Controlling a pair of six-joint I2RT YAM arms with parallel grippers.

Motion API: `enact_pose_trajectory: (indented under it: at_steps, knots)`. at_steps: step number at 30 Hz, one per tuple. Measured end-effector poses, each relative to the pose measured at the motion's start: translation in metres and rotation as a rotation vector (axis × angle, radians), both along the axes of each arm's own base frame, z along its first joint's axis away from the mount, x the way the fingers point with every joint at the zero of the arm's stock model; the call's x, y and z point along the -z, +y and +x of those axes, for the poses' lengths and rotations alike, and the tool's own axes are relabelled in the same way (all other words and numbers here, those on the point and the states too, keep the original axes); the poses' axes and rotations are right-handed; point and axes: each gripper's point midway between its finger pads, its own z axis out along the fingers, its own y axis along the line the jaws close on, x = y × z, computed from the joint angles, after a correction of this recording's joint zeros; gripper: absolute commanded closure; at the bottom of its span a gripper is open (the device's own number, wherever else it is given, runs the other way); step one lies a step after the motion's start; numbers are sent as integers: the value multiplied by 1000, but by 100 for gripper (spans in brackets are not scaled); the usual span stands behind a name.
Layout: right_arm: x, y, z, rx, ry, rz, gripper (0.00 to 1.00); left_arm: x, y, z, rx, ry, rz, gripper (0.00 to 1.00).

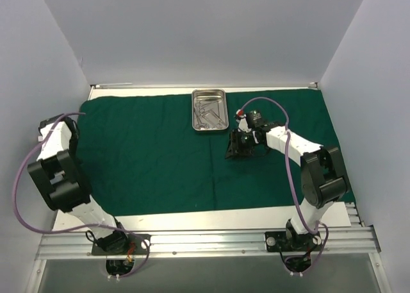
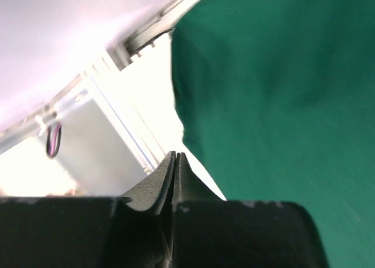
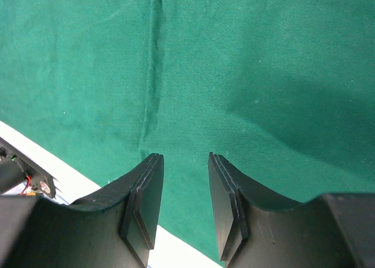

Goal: Open and lay out the surgical kit
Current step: Smooth out the surgical kit at the center of the board.

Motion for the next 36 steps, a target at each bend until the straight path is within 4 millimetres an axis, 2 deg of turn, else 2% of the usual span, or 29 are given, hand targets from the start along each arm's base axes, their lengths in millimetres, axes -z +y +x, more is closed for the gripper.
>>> enact_pose_trajectory:
  at_steps: [3, 6, 11, 18, 20, 23, 29, 31, 36]
  knots:
    - [-1, 1, -1, -3, 3, -2, 63, -18, -17, 17, 77, -85, 24, 98]
    - [-2, 2, 0, -6, 0, -1, 63, -17, -28, 25, 114, -105, 7, 98]
    - [-4, 3, 0, -5, -2, -2, 63, 11, -36, 21, 121, -55, -56, 98]
    - [-8, 1, -1, 3, -12, -11, 63, 63, -42, 23, 129, 78, -155, 98]
    - [-12, 1, -1, 8, -19, -6, 63, 71, -44, 22, 137, 111, -168, 98]
    - [-15, -1, -2, 17, -27, -10, 63, 69, -53, 30, 178, 110, -170, 95]
    - [-12, -14, 3, 69, -17, -35, 65, 44, -78, 73, 247, -74, -214, 93]
    - [-11, -28, 8, 110, -4, -44, 67, 31, -87, 93, 262, -176, -254, 97]
    - [-11, -73, 31, 253, 0, -86, 74, 10, -119, 154, 344, -434, -385, 98]
